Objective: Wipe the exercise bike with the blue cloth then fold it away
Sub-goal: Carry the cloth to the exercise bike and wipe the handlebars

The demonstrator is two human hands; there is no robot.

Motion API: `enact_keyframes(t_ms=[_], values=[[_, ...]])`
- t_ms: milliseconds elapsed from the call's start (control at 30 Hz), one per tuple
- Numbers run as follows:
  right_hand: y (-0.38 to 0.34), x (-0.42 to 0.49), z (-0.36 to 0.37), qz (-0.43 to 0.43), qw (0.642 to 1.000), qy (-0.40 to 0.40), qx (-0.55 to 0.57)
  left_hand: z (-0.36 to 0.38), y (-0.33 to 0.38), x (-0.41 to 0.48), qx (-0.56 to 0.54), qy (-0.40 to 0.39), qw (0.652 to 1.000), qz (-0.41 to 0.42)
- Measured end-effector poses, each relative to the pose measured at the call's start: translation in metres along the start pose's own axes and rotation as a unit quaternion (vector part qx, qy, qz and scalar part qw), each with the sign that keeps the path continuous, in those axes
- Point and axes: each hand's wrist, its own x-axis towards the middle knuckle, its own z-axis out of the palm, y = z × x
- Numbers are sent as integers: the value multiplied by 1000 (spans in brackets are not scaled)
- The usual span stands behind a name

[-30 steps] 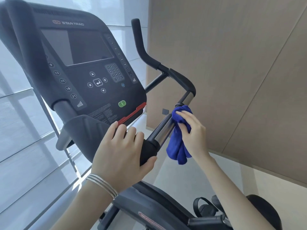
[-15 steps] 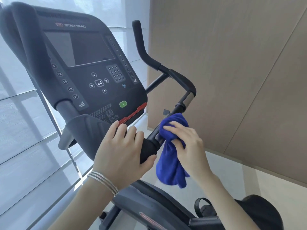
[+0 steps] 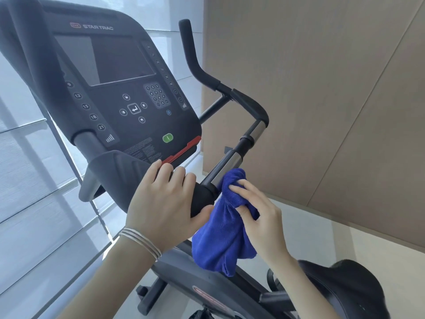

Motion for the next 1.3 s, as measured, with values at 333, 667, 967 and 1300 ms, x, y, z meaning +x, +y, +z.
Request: enact_keyframes(t_ms=[333, 667, 967, 1300], values=[[21, -20, 13, -8, 1000, 3, -10, -2, 0, 0, 1, -13, 1000, -2], [43, 25, 36, 15, 993, 111, 23, -3, -1, 1, -14, -11, 1000, -12], [45, 27, 44, 50, 983, 161, 67, -7, 0, 0, -17, -31, 999, -21], [15, -1, 32, 19, 976, 156, 147, -3, 1, 1, -14, -26, 999, -21]])
